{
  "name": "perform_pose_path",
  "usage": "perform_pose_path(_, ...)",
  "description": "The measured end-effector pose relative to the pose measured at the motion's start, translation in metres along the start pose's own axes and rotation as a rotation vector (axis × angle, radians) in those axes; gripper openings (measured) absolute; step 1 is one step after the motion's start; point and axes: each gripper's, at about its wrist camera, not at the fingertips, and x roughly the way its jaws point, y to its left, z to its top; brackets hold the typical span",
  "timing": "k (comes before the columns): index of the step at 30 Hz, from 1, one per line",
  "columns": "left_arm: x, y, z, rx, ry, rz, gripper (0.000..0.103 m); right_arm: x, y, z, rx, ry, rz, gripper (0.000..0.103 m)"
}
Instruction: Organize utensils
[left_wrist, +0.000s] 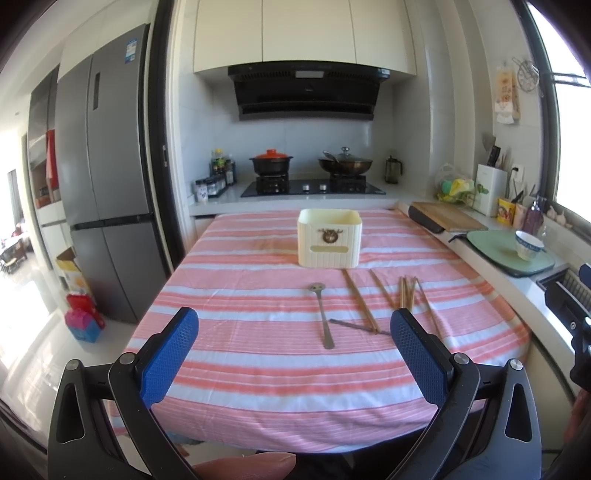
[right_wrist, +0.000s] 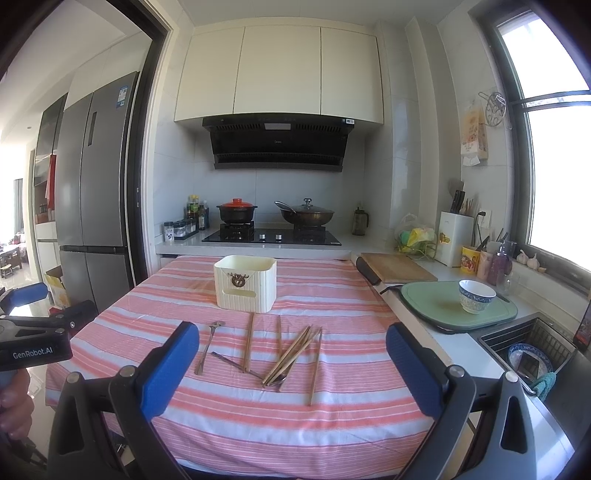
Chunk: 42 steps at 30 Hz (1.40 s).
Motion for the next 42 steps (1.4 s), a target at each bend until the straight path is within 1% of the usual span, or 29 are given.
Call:
perform_pose_path(18,0.002,0.002,0.002,-0.008,-0.015,0.002,0.103,0.002,0.002,-0.001,-0.005,0.003,0.001,0.103)
perform_pose_path(26,0.006,0.001,0.003,-0.004,-0.008,0.011,0.103,0.006,0.002,0.001,-0.014,0.015,0.005,0.103)
perform_pose_path(31,0.010,0.002,0.004,-0.005,-0.010,-0.003,0.103,0.007,0.002,0.001,-0.013,0.018,0.006,0.103)
perform_pose_path(35,0.012,0.002,0.004,0.008,-0.026,0.015,0.103,0.011,-0.001,0.000,-0.006,0.025,0.006,0.103)
perform_pose_path(38,0.022,0.003,0.002,0.008,0.010,0.010,0.103,0.017,-0.002,-0.002,0.001,0.040,0.000,0.103)
perform_pose_path(40,0.032,0.005,-0.001,0.006,0.039,0.025,0.103,0.025,-0.004,-0.004,0.008,0.061,-0.001,0.103)
perform_pose_path(42,0.046,0.008,-0.006,-0.011,0.086,0.031,0.103,0.032,-0.004,-0.005,0.011,0.079,-0.004,0.103)
